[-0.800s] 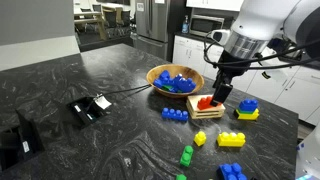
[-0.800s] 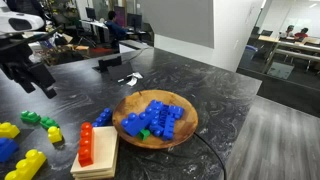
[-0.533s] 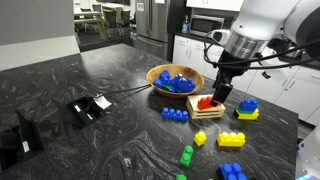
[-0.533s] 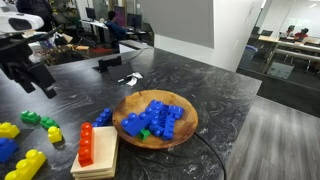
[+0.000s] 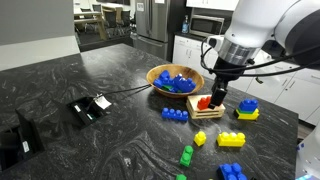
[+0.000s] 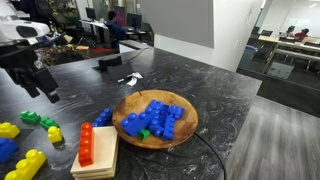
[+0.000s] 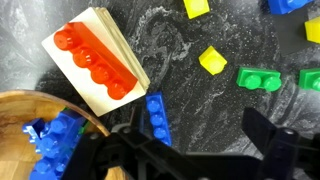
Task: Put the green block in the bowl
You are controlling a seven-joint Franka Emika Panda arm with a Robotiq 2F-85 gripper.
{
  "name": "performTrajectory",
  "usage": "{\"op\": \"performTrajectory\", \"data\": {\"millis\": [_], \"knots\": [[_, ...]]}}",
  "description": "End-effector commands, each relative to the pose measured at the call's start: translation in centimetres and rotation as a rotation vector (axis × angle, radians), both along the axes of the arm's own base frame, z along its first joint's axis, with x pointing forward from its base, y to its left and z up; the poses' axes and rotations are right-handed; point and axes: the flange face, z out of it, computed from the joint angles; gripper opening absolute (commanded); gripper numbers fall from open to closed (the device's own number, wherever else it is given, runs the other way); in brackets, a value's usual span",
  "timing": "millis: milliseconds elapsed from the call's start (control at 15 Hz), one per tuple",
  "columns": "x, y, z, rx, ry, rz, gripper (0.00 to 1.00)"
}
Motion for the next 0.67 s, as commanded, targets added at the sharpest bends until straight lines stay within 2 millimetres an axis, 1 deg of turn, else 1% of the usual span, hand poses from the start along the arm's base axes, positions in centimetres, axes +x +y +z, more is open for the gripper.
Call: {"op": "performTrajectory", "data": {"millis": [0,133,267,333,467,600], "knots": [[1.5,1.0,-1.2,-0.053,0.011,-0.045,1.00],[1.9,2.0,-1.5,-0.047,0.000,-0.003,1.00],[1.7,2.7,-1.3,-0.091,-0.001,0.096,1.00],[1.6,2.3,-1.7,-0.054,0.001,0.027,1.00],[1.4,2.8,-1.6,-0.071,-0.005,0.065,1.00],[1.4,2.7,-1.6,-0.073,-0.004,0.075,1.00]]}}
